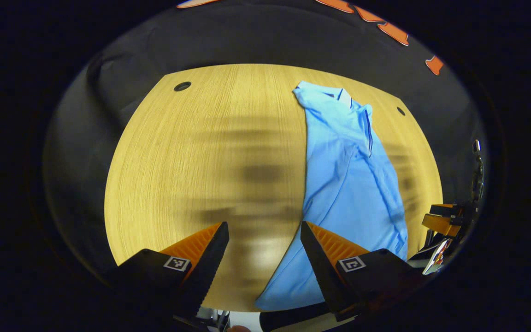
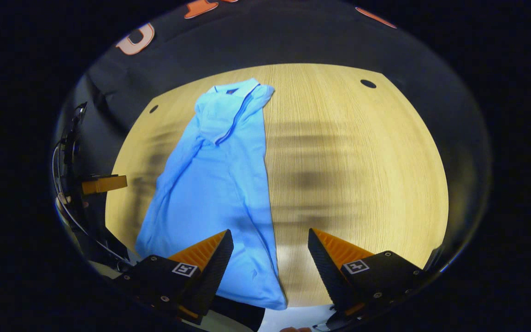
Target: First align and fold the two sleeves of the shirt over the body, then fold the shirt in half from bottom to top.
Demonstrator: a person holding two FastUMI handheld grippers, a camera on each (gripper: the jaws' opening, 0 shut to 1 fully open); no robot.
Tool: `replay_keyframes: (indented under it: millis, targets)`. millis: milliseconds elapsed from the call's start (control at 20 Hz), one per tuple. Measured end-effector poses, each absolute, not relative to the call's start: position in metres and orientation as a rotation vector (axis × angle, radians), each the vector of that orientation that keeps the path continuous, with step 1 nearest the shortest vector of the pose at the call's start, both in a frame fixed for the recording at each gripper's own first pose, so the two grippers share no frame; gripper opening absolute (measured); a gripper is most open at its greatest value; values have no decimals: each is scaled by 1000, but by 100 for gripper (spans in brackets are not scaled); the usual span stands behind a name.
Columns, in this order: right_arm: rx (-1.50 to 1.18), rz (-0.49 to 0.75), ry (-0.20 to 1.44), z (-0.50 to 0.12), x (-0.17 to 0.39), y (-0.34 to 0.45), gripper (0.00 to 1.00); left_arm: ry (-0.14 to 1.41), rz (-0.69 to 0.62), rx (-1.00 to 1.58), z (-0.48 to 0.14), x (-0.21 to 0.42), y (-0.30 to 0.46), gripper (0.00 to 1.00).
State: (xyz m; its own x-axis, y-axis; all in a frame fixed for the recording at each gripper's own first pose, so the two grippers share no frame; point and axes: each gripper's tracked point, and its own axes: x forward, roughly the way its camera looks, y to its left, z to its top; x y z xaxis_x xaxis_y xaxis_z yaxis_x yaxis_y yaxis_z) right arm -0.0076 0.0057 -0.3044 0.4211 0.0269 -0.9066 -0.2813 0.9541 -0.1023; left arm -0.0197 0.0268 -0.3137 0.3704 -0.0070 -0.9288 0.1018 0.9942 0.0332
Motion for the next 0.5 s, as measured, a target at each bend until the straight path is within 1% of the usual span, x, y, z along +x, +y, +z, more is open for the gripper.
replay_keyframes:
  millis: [100,300,350,500]
  targets:
    - [-254,177,1173,-319,-29,-3,99,1228,-84,109,-323,-49,37,100]
    - [-250,108,1301,-350,-92,-30,99,1315,-81,74,-344,-122,52,100]
    - [-252,96,1318,-355,-100,-32,99,1336,-73,87,-351,-139,58,100]
    - [-272,82,1347,-368,-116,-33,99,1388,-67,78,-372,-161,60,100]
